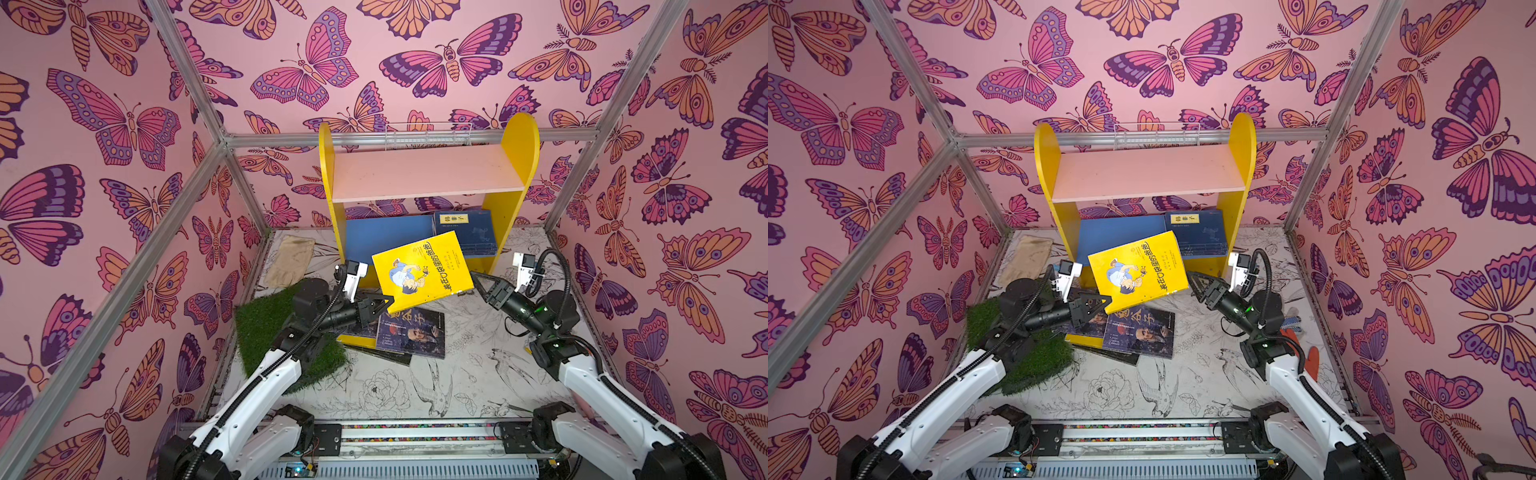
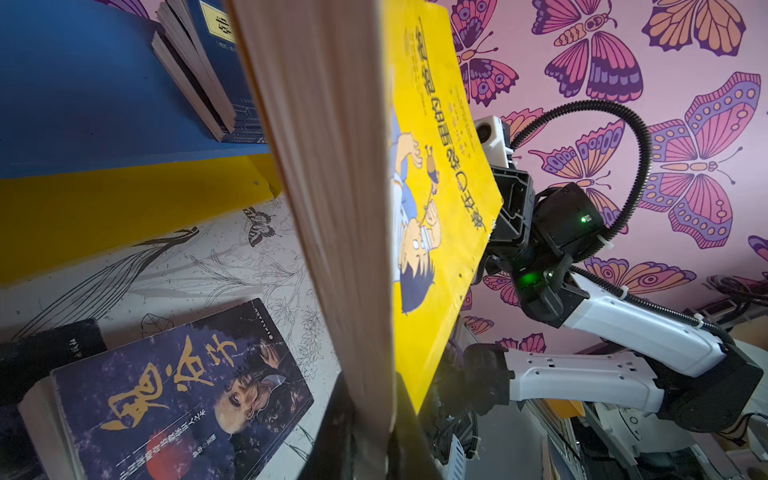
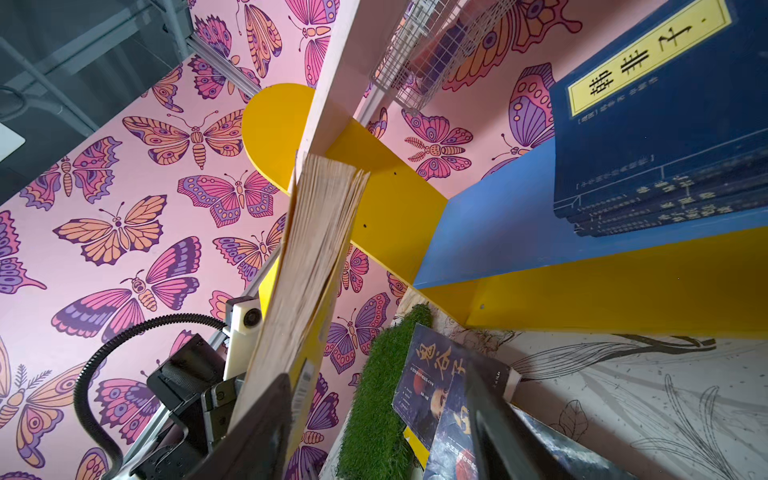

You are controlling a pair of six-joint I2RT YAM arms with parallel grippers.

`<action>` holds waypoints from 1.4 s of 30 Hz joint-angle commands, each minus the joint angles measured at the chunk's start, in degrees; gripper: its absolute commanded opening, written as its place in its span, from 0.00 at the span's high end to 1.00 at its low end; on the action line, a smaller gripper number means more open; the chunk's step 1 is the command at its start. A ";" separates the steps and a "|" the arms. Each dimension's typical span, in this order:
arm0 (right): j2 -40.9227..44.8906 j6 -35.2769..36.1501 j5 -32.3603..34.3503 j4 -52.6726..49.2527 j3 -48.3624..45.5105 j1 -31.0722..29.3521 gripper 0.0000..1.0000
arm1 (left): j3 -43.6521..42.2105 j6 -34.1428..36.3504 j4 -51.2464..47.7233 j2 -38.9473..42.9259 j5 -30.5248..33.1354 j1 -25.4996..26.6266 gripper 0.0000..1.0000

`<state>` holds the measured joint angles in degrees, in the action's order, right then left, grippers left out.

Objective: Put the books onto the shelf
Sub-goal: 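Hold the yellow book upright with the left gripper while the right grasps its spine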

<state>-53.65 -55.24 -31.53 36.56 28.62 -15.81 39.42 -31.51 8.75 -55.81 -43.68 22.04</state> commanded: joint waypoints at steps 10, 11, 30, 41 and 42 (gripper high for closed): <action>4.84 8.71 1.30 -10.87 6.24 1.23 0.34 | 1.13 3.30 0.37 2.65 0.23 -0.33 1.00; 4.82 8.50 1.58 -11.02 6.35 1.38 0.34 | 1.06 3.30 0.38 2.72 0.26 -0.33 1.00; -3.50 9.96 -16.52 -17.39 10.53 0.99 0.43 | 1.89 4.62 0.30 3.05 1.23 -0.34 1.00; -3.18 6.49 -19.34 -13.54 8.36 0.85 0.70 | 1.05 5.84 -0.75 3.17 1.10 -0.41 1.00; -3.55 6.26 -19.60 -13.20 8.42 0.81 0.75 | 1.04 5.84 -0.63 3.09 1.14 -0.42 1.00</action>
<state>-56.86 -47.97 -48.47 20.10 37.30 -14.74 39.42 -27.16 4.58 -53.93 -41.93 22.02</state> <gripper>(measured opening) 0.273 0.114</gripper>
